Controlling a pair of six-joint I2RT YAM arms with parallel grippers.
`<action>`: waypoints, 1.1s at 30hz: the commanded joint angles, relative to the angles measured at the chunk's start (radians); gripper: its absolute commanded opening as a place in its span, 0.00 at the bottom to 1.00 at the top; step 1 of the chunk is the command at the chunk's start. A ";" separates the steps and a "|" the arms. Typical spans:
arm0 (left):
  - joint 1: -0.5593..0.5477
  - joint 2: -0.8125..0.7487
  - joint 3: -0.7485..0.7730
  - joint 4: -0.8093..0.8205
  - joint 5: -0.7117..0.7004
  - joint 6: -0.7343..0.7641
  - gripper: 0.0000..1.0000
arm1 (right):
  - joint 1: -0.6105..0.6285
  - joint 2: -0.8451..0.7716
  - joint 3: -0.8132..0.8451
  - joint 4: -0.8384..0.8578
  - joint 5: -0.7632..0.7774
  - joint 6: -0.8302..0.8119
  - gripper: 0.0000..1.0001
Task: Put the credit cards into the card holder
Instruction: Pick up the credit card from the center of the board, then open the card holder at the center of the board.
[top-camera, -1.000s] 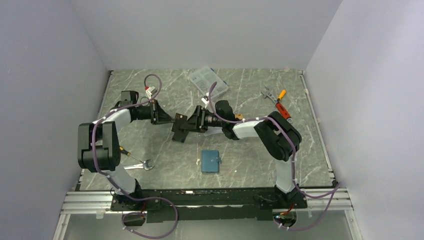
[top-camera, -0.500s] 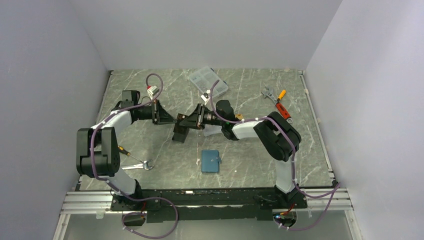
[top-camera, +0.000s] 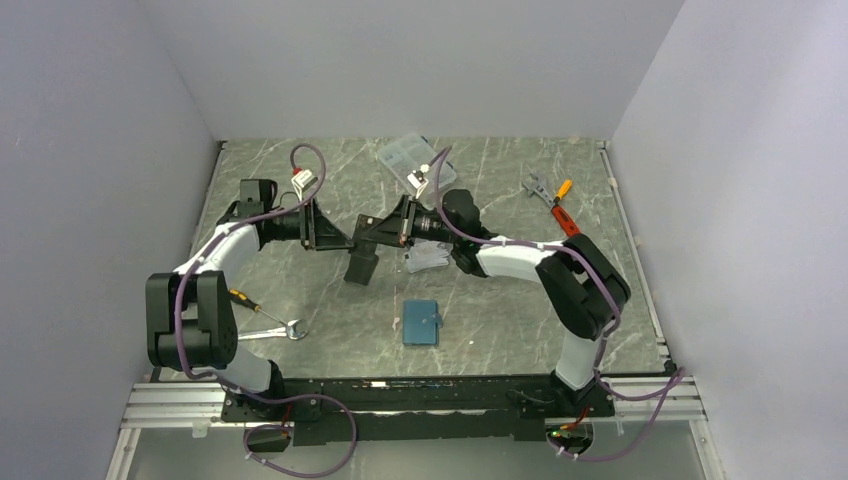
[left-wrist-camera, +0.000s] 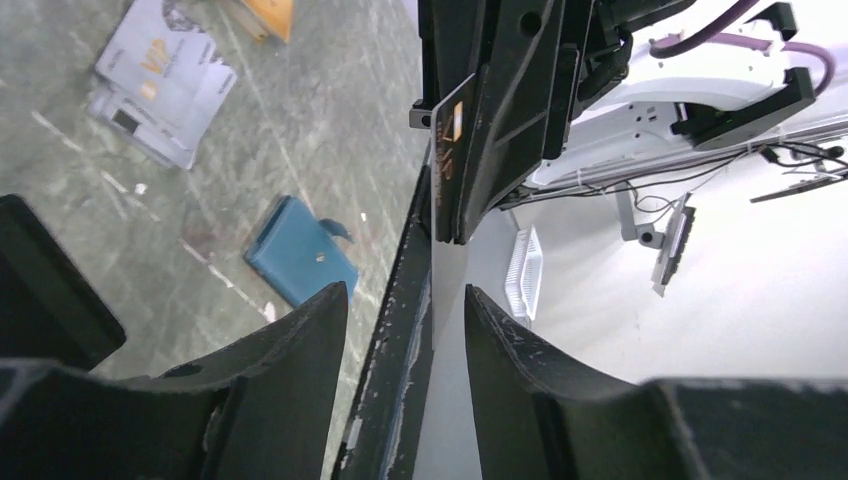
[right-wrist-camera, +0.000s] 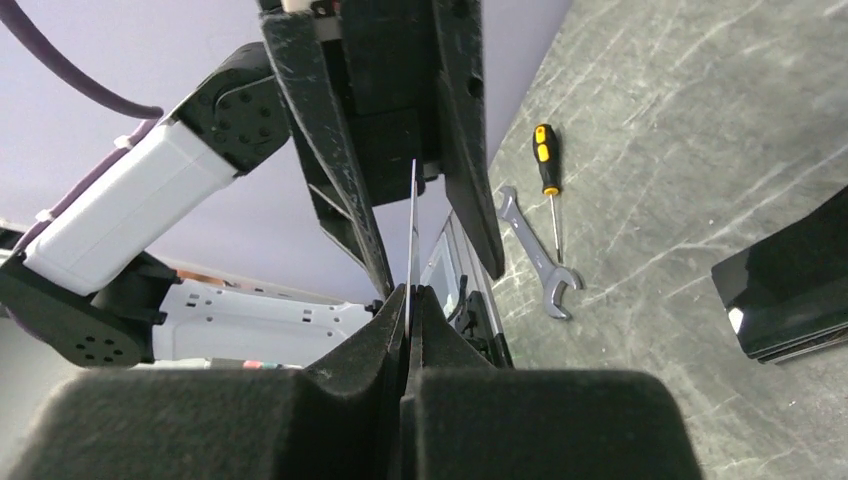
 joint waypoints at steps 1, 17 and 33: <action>-0.021 -0.031 0.090 -0.282 0.094 0.285 0.52 | 0.000 -0.079 0.022 -0.091 0.011 -0.106 0.00; 0.005 0.118 0.373 -1.268 0.271 1.284 0.52 | 0.060 -0.066 0.082 -0.201 -0.003 -0.164 0.00; 0.005 0.005 0.366 -1.268 0.279 1.293 0.46 | 0.156 -0.051 0.144 -0.373 -0.039 -0.273 0.00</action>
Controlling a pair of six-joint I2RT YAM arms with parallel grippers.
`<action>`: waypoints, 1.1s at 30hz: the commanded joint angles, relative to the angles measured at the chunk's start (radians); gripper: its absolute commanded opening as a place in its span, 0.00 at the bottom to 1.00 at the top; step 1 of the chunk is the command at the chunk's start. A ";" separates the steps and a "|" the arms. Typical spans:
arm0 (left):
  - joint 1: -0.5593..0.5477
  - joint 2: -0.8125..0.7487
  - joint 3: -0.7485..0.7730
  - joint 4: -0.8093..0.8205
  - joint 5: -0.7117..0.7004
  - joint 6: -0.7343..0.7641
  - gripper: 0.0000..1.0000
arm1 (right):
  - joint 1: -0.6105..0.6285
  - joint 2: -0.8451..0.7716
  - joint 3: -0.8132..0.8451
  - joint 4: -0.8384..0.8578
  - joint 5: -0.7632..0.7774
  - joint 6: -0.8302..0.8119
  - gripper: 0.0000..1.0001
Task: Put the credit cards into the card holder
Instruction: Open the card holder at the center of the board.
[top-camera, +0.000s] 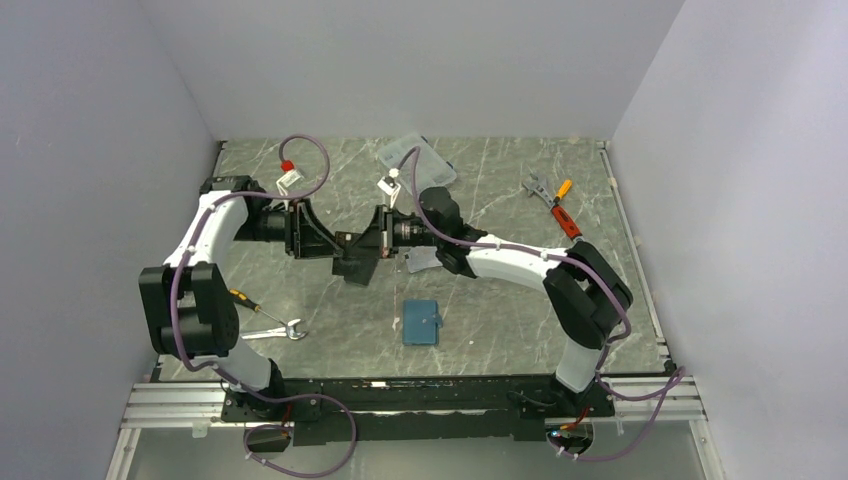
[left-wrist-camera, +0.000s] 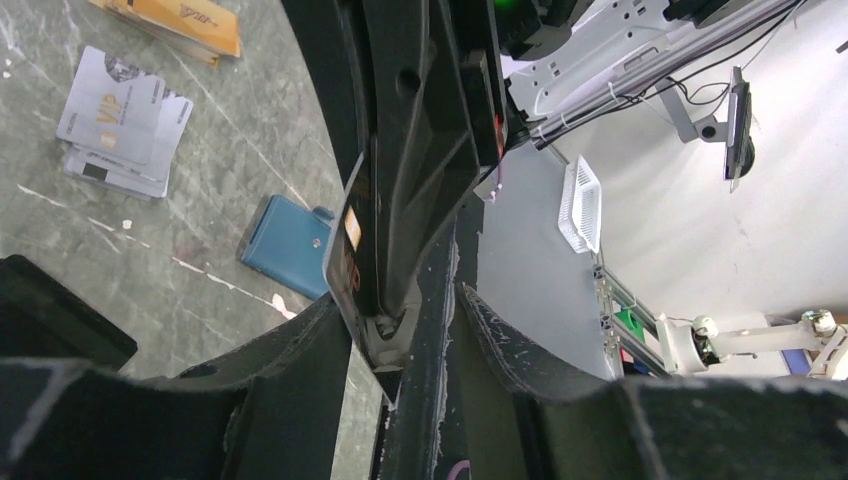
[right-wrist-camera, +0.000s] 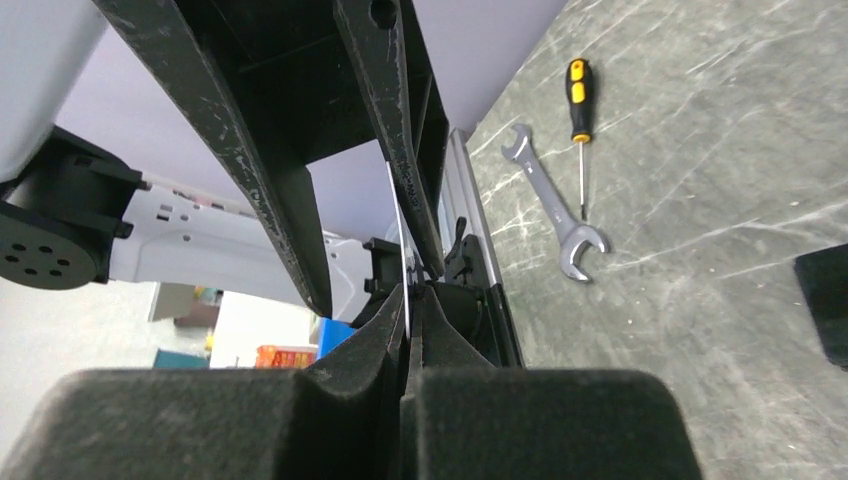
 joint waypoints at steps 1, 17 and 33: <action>-0.023 -0.079 0.027 -0.054 0.222 0.034 0.46 | 0.055 0.010 0.034 -0.117 -0.007 -0.071 0.00; -0.014 -0.130 0.019 -0.016 0.197 0.005 0.29 | 0.035 -0.149 -0.058 -0.170 0.025 -0.105 0.00; -0.183 -0.340 0.023 0.652 -0.435 -0.656 0.99 | 0.109 -0.205 0.014 -1.121 0.440 -0.365 0.00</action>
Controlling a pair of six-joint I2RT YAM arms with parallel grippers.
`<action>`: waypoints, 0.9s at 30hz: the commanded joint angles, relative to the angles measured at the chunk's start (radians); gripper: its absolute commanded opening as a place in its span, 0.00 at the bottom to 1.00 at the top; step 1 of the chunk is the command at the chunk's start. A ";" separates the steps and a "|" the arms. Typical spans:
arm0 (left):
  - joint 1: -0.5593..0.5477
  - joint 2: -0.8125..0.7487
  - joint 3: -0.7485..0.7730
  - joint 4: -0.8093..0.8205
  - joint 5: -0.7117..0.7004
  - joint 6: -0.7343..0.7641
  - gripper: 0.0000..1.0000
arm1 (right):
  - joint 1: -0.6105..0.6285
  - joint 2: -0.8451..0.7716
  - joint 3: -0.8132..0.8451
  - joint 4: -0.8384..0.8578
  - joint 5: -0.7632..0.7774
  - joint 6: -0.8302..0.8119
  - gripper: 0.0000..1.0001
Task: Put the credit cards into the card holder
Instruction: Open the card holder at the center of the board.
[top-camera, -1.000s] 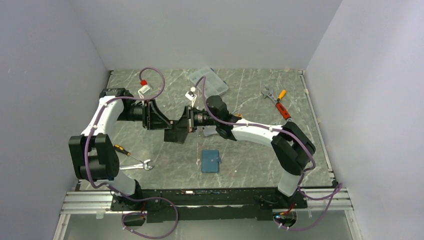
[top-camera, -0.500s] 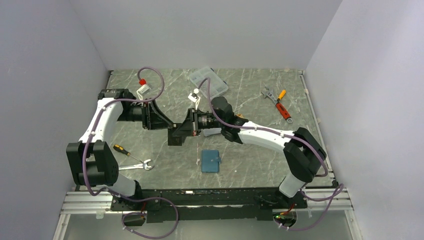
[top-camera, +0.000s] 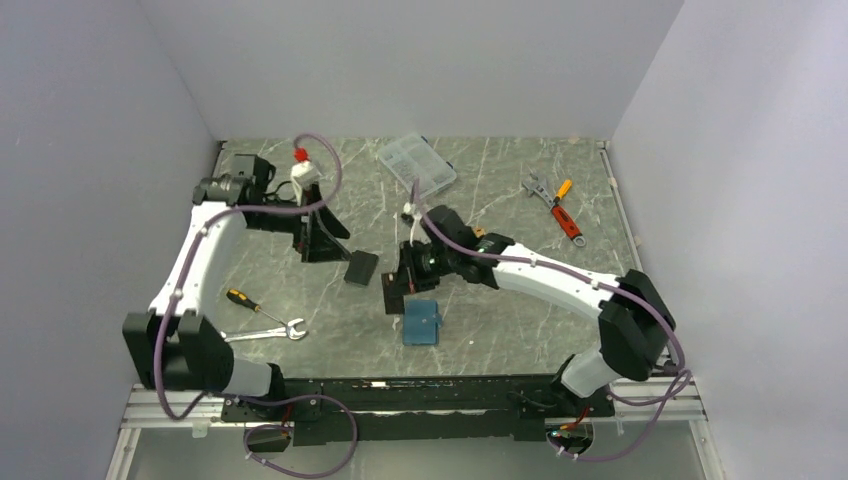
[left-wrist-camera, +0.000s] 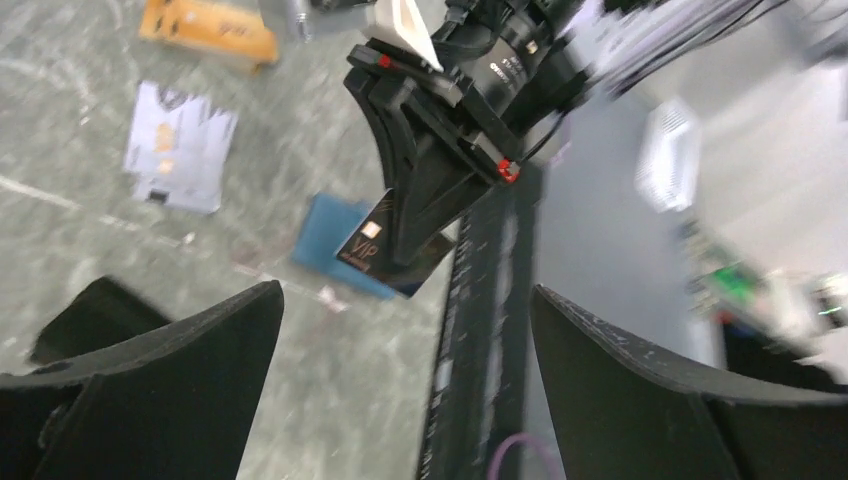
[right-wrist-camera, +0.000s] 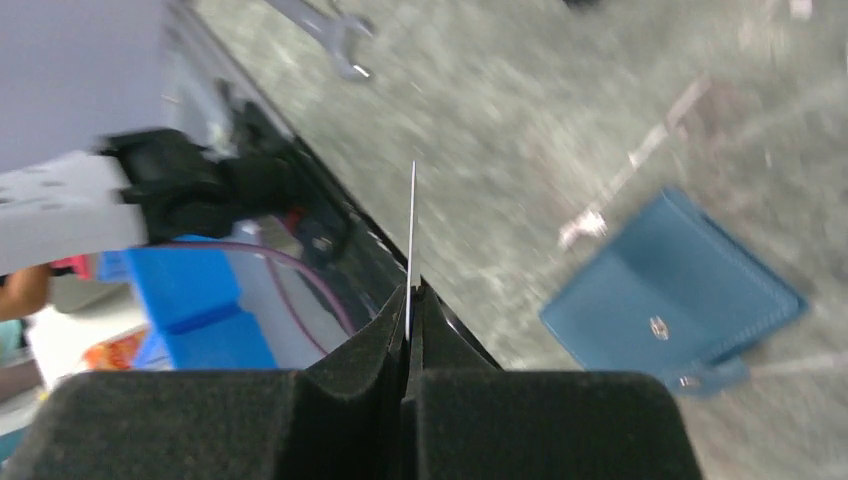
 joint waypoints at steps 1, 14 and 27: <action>-0.161 -0.221 -0.077 0.483 -0.458 -0.416 0.99 | 0.078 0.087 0.055 -0.373 0.221 -0.058 0.00; -0.597 -0.373 -0.212 0.544 -1.033 -0.421 0.99 | 0.073 0.041 -0.069 -0.435 0.332 -0.043 0.00; -0.971 -0.276 -0.249 0.572 -1.313 -0.410 0.99 | -0.040 -0.029 -0.201 -0.361 0.322 -0.042 0.00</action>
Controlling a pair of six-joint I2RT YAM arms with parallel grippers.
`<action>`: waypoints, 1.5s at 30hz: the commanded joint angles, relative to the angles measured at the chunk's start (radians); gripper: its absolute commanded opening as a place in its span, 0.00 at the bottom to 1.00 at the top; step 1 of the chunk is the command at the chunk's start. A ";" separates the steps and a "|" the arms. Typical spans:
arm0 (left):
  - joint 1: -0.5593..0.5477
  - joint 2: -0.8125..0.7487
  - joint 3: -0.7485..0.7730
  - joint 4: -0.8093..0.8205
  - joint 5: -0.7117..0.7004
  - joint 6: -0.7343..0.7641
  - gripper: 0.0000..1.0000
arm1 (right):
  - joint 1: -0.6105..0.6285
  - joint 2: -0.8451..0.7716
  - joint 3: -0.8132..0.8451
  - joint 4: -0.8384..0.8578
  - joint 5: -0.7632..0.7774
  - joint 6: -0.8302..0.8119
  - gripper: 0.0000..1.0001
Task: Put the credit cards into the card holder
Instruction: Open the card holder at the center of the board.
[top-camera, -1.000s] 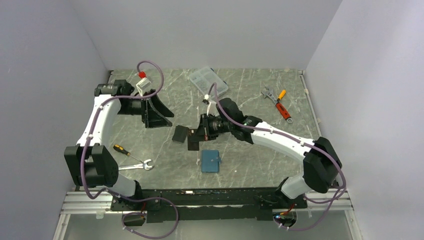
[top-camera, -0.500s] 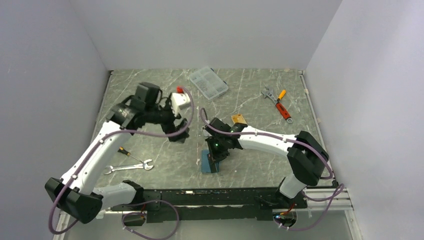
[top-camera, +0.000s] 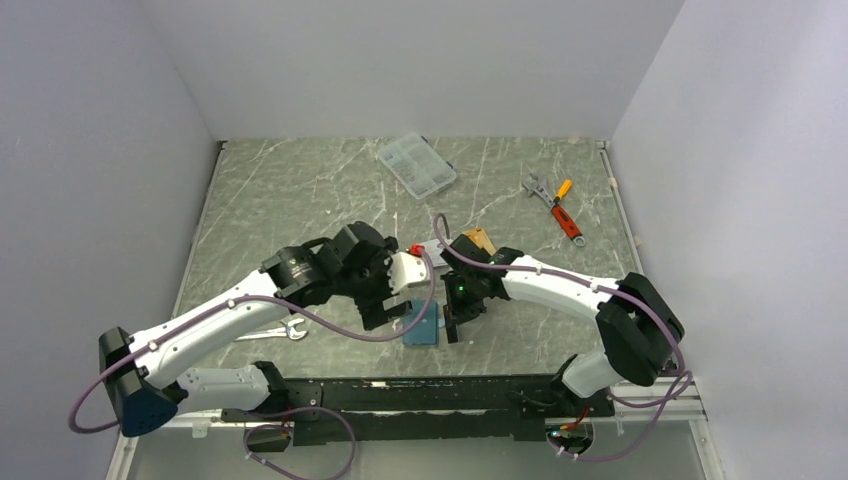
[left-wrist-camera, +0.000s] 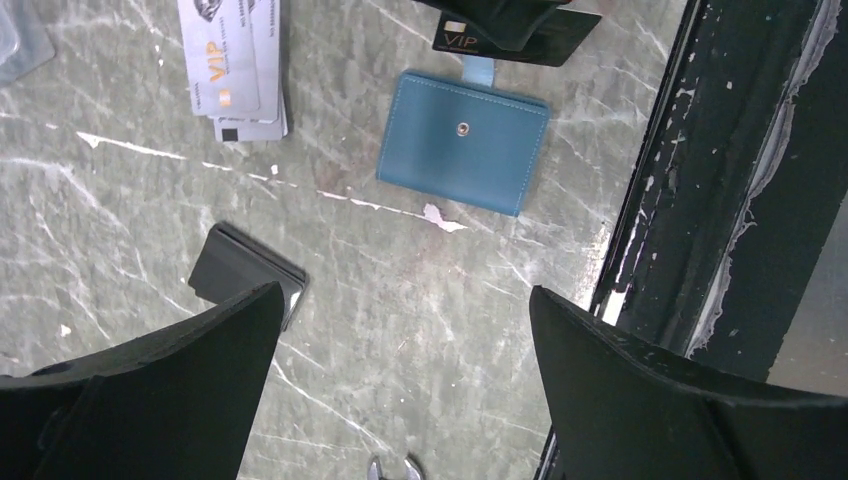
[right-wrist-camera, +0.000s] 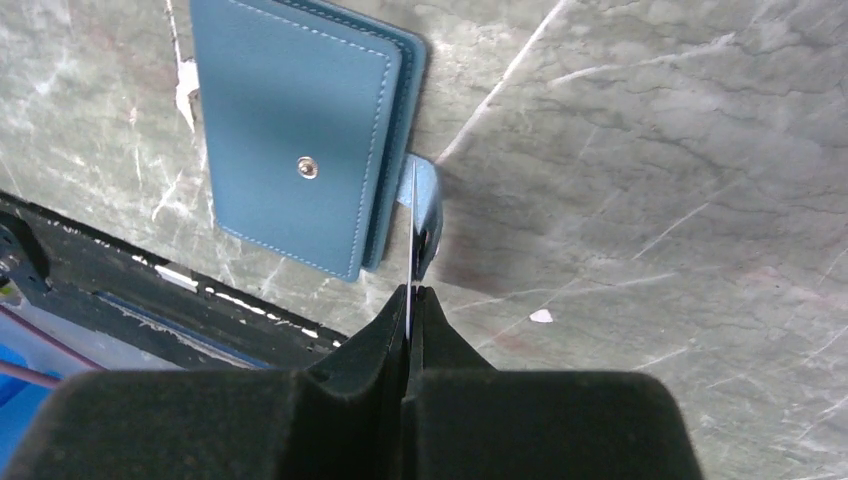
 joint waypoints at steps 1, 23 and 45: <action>-0.085 0.043 0.005 0.054 -0.089 0.000 0.99 | -0.018 -0.013 -0.030 0.049 0.016 -0.002 0.00; -0.261 0.407 -0.077 0.358 -0.088 0.165 0.92 | -0.156 -0.046 -0.237 0.247 -0.103 0.033 0.00; -0.301 0.511 -0.150 0.494 -0.107 0.271 0.77 | -0.216 -0.067 -0.325 0.306 -0.103 0.056 0.00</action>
